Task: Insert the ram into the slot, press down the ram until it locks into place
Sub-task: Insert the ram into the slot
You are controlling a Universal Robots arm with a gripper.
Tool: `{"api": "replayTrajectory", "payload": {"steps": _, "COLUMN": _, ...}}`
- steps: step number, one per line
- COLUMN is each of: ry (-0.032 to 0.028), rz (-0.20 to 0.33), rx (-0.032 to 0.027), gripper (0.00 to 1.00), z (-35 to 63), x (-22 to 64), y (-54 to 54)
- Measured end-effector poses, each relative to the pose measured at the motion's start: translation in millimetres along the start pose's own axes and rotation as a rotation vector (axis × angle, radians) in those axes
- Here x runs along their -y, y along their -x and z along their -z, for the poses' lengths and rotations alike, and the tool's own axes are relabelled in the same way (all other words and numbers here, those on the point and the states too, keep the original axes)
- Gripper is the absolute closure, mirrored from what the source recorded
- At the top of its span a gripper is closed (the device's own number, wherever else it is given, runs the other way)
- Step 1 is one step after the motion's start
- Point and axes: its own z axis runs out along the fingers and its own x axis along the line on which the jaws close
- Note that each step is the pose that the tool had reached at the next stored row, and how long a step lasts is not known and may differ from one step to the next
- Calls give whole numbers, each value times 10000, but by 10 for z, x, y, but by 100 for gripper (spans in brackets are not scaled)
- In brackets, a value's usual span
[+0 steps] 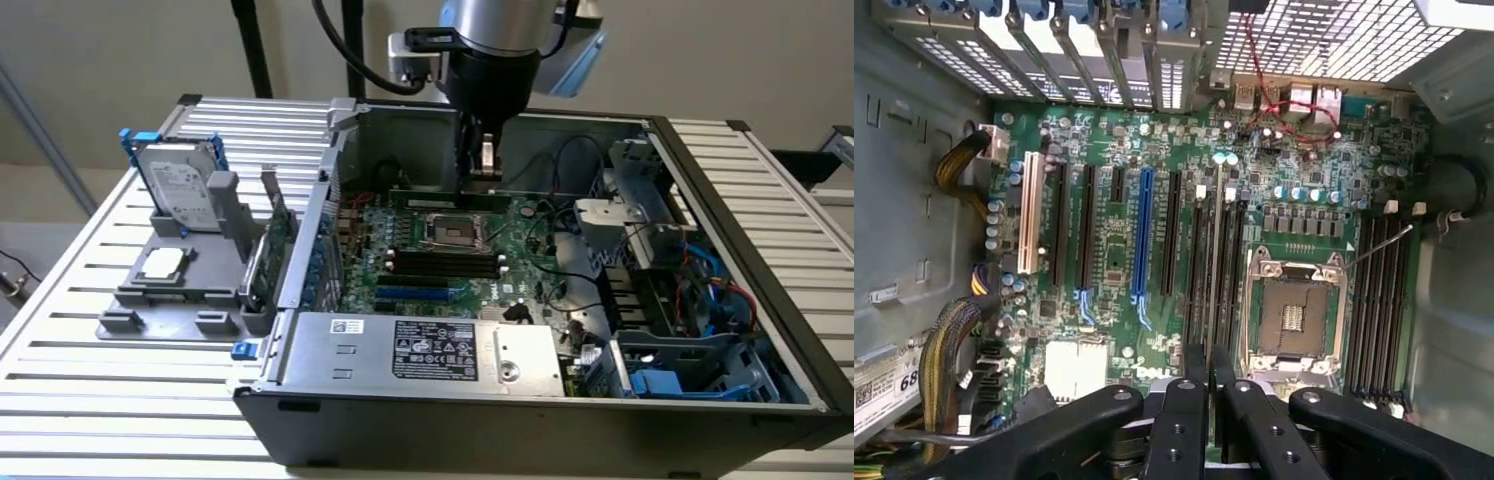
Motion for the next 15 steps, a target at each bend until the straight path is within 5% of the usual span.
{"api": "replayTrajectory", "payload": {"steps": 15, "ry": 2, "rz": 112, "rx": -4, "gripper": 87, "z": -269, "x": 54, "y": -43}}
